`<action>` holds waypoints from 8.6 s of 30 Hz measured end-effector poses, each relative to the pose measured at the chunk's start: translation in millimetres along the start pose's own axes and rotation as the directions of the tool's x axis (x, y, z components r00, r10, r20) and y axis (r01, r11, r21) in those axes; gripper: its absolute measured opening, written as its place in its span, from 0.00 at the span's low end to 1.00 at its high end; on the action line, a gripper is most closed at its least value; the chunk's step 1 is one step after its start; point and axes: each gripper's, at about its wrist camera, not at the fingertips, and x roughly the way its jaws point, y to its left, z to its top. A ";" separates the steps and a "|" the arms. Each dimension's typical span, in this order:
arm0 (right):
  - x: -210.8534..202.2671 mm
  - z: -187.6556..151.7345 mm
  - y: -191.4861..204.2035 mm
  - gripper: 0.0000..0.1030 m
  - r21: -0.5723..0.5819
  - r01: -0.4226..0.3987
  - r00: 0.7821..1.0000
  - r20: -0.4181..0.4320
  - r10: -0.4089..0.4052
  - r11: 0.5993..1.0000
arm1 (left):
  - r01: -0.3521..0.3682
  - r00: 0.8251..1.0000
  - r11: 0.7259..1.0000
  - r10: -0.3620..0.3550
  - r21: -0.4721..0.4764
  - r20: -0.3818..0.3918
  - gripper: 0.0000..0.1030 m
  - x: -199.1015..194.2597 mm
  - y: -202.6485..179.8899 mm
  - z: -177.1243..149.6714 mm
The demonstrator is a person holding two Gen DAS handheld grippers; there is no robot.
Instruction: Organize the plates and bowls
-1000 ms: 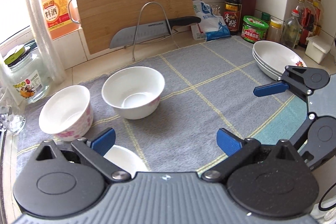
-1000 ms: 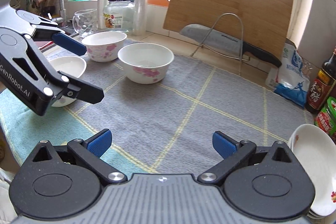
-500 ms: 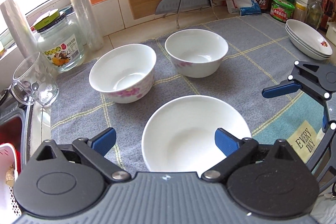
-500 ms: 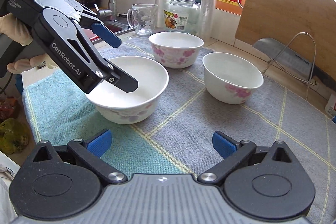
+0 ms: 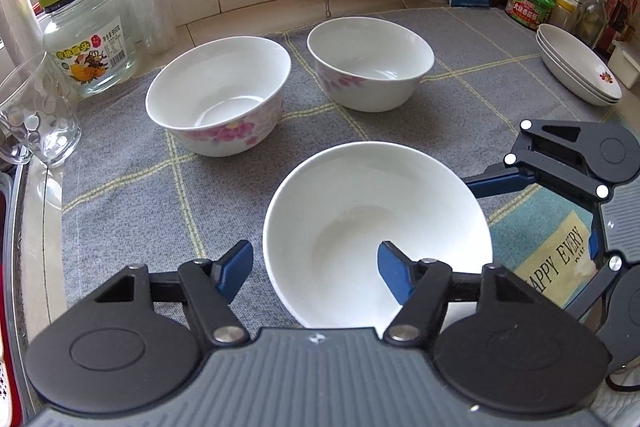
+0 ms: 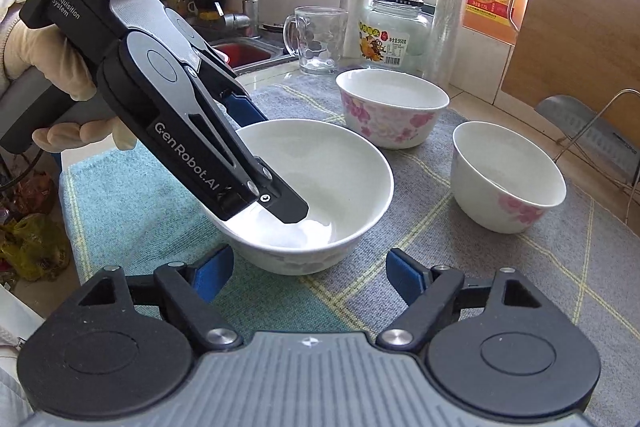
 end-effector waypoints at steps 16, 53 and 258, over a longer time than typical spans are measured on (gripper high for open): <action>1.5 7.3 4.8 0.78 -0.036 -0.013 1.000 0.005 0.014 0.999 | 0.051 0.999 0.999 -0.051 0.004 -0.014 0.53 3.2 0.6 2.7; -79.8 -45.9 -48.4 0.78 0.132 0.212 0.977 -0.062 -0.205 0.968 | 0.230 0.971 0.936 -0.237 0.267 -0.003 0.53 34.1 -99.1 59.0; -109.8 -34.0 -136.3 0.66 0.491 0.171 0.981 -0.165 -0.102 0.854 | 0.219 0.951 0.905 -0.281 0.365 0.128 0.85 8.9 -163.7 48.0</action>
